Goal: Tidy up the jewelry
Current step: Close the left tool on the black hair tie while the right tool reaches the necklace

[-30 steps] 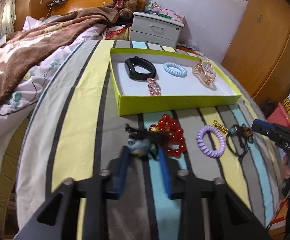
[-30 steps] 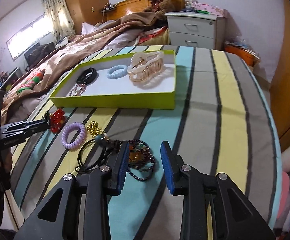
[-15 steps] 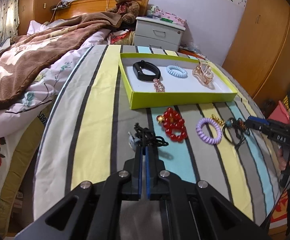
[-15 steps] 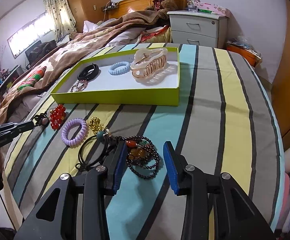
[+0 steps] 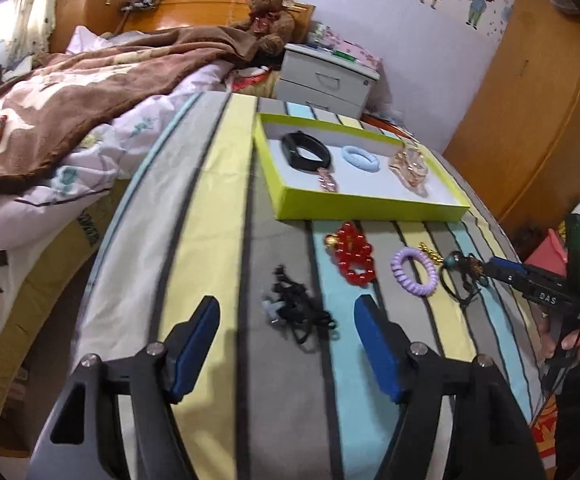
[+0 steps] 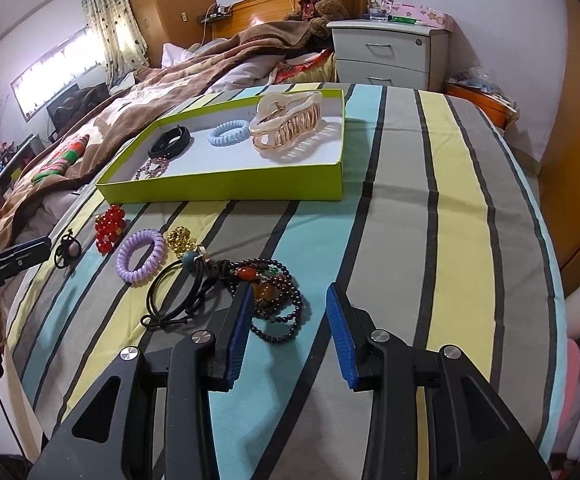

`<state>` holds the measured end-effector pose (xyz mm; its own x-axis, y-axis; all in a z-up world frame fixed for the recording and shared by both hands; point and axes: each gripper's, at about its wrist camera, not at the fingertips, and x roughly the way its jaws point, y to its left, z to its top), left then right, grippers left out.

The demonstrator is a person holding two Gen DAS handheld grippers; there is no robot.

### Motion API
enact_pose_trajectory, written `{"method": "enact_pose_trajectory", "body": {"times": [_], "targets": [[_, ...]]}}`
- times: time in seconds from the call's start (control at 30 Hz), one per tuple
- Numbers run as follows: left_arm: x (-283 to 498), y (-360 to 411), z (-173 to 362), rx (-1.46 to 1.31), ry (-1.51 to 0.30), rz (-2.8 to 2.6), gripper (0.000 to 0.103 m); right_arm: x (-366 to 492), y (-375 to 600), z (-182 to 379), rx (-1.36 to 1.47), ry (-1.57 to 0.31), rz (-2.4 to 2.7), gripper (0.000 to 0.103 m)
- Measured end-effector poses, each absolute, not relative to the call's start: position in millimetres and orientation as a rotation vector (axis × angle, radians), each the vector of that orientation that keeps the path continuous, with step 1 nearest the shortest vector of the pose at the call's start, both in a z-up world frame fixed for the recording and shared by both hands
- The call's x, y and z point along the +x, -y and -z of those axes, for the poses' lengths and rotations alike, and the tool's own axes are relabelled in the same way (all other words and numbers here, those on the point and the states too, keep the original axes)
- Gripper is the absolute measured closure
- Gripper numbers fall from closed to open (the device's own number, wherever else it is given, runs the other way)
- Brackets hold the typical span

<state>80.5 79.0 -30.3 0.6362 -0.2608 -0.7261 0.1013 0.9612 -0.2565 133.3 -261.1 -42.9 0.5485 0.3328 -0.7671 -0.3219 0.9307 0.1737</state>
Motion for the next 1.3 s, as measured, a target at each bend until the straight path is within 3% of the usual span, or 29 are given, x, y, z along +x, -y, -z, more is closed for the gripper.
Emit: {"method": "enact_pose_trajectory", "body": {"times": [0.1,0.17,0.4,0.53,0.63,1.0,1.1,1.17,1.3], "targets": [[91.7,-70.2,36.6,-0.169,-0.875,0.182,0.031,135.2,260.4,42.6,0.004,-0.910,-0.385,0.061],[98.3,-64.5,40.1,-0.150,-0.886,0.168,0.031,137.0,260.3,42.0,0.001,-0.910,-0.388,0.053],[105.1,-43.6,49.3,-0.022,-0.904,0.127,0.033,144.0,251.9,45.2,-0.031,-0.925,-0.436,0.053],[106.6,-46.8,48.5,-0.004,-0.896,0.085,0.062,147.6,244.0,50.1,-0.055,-0.932,-0.478,0.053],[107.4,-51.8,48.3,-0.008,-0.895,0.078,0.070,149.2,238.5,50.6,-0.094,-0.929,-0.491,0.052],[110.9,-46.9,48.8,0.025,-0.896,0.072,0.070,150.1,225.8,54.3,-0.235,-0.910,-0.537,0.050],[111.2,-46.1,48.8,0.028,-0.895,0.072,0.072,147.7,228.3,54.0,-0.235,-0.904,-0.521,0.060],[110.8,-45.9,48.7,0.025,-0.895,0.076,0.073,147.0,230.5,53.4,-0.229,-0.901,-0.509,0.074],[110.3,-42.6,48.3,0.021,-0.894,0.091,0.073,144.3,233.1,52.8,-0.224,-0.899,-0.503,0.084]]}}
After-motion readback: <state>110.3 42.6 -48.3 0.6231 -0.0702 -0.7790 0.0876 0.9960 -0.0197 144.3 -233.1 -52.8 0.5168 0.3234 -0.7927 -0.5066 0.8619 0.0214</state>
